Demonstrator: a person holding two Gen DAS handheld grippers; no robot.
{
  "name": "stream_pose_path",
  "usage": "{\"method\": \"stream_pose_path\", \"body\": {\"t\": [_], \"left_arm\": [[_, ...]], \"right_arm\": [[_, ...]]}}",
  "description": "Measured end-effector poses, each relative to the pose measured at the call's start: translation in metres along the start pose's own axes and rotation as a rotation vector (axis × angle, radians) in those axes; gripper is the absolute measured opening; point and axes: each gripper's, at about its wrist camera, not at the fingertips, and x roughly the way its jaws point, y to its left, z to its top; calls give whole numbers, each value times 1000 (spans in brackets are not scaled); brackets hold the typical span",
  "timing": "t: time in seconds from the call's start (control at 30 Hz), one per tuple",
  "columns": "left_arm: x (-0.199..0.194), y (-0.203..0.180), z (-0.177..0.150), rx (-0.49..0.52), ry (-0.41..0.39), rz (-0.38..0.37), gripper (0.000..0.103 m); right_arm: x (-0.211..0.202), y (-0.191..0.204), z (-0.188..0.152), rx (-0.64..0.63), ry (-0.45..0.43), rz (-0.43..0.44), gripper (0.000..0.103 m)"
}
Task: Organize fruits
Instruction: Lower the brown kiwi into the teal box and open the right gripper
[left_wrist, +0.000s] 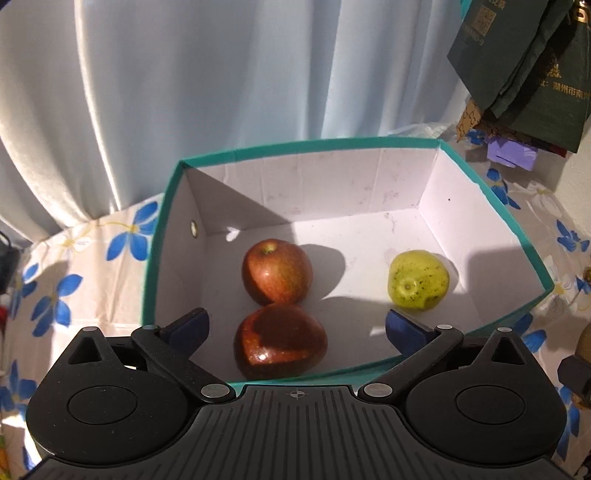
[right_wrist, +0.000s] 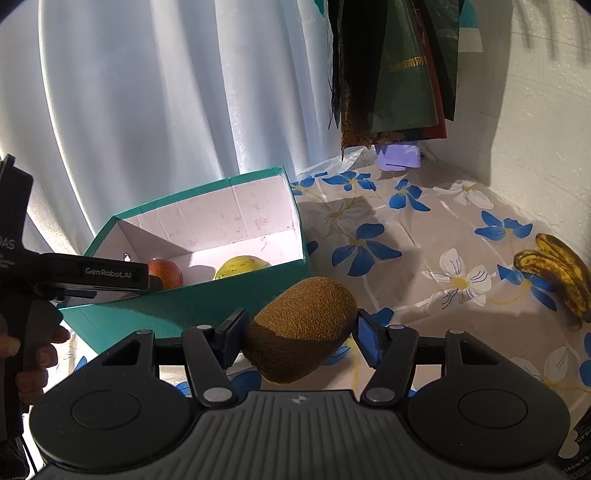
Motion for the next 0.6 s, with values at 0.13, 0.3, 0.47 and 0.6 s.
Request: {"method": "stream_pose_path", "body": {"t": [0.13,0.3,0.47,0.6], "left_arm": [[-18,1,-9,-1,-49,85,103],[-35,16,-22,-84,-73,67,103],[-39,31,-36,-148,-35,77,103],[-47,43,-42,-221,-23,47,103]], "right_arm": [[1,3,3,-14,-7,13,62],[2,11,13,-51,-32,29,62],[11,23,30,-101,-58,42,62],[24,32,40,-128,-65,48,62]]}}
